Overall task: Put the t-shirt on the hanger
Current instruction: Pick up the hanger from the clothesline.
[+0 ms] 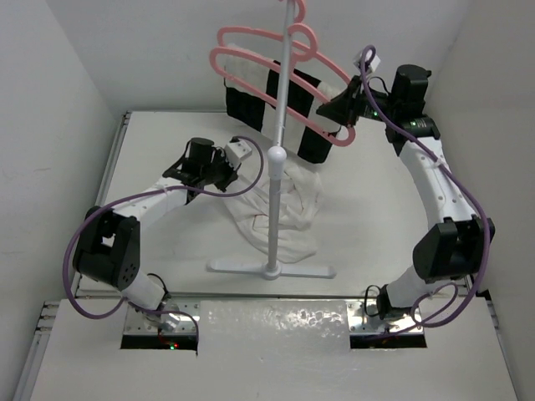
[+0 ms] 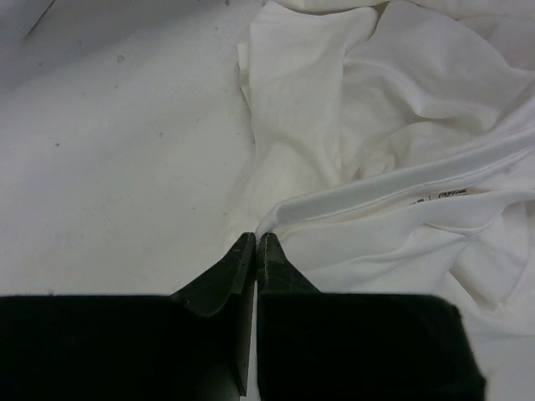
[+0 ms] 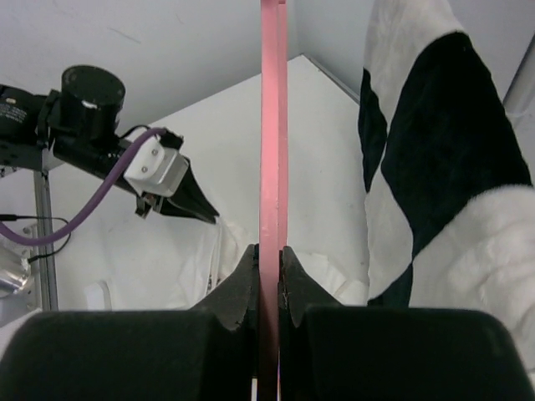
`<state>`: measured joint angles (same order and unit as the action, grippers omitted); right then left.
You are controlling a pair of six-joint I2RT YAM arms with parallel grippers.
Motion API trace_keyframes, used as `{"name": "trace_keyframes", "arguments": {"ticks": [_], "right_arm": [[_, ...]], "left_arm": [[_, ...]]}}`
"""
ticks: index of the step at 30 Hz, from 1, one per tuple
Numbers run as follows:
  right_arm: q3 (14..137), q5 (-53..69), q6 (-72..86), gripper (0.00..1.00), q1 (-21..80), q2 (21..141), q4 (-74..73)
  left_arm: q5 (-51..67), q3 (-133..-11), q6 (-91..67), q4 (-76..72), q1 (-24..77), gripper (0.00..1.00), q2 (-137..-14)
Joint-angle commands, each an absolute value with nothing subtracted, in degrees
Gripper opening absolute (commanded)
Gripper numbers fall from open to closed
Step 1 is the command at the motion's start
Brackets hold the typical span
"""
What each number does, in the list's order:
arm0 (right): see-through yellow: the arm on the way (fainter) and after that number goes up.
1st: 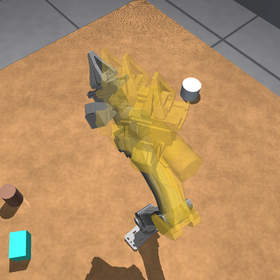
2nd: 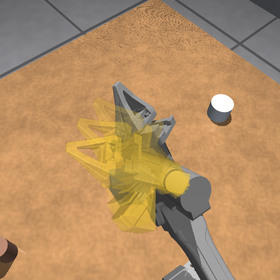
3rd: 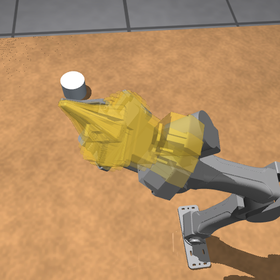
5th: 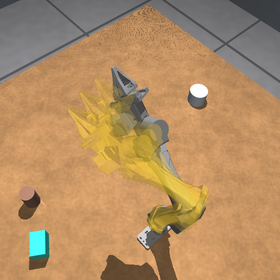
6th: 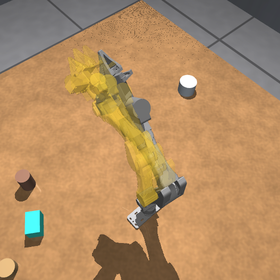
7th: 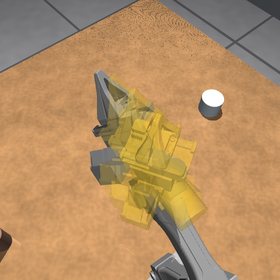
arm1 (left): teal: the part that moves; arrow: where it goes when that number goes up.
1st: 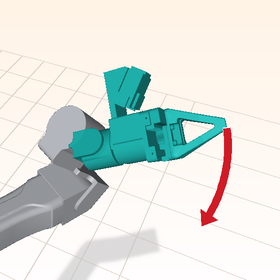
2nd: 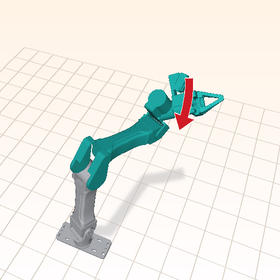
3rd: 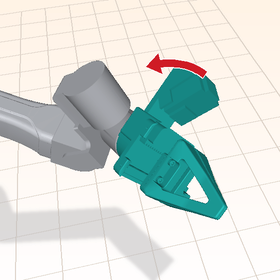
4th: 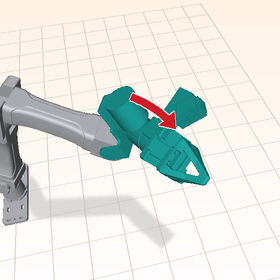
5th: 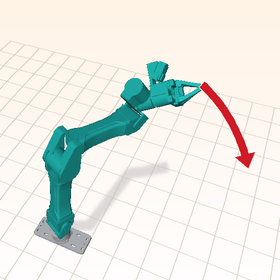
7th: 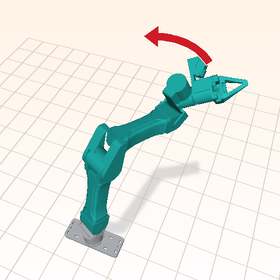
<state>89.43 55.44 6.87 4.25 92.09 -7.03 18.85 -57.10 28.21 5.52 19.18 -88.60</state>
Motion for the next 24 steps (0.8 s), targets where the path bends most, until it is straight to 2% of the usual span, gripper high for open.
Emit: {"name": "trace_keyframes", "arguments": {"ticks": [1,4,10,15,16,19,20,24], "right_arm": [[86.6,54.0,2.2,0.00,4.0,89.4,-11.4],[83.0,52.7,1.8,0.00,4.0,87.6,-12.8],[77.3,51.4,10.9,0.00,3.9,84.6,-0.6],[74.2,50.9,4.4,0.00,4.0,82.5,-9.6],[73.0,49.5,3.0,0.00,4.0,81.8,-12.7],[67.3,48.3,0.4,0.00,4.0,79.4,-15.5],[64.9,47.5,0.4,0.00,3.9,78.8,-16.0],[61.2,46.8,-1.5,0.00,4.2,77.4,-17.5]], "left_arm": [[20.1,-57.1,27.2,3.1,18.7,0.00,-86.1],[20.0,-56.8,27.3,2.5,18.7,0.00,-86.0],[21.1,-58.0,28.0,2.4,18.7,0.00,-85.8],[20.7,-56.4,30.2,2.5,18.7,0.00,-84.6],[20.6,-55.6,30.5,2.8,18.7,0.03,-84.1],[22.1,-54.3,33.7,6.1,18.6,0.33,-82.4],[22.7,-54.1,36.7,8.5,18.6,0.47,-81.8],[24.1,-53.2,39.1,8.9,15.7,0.52,-76.8]]}}
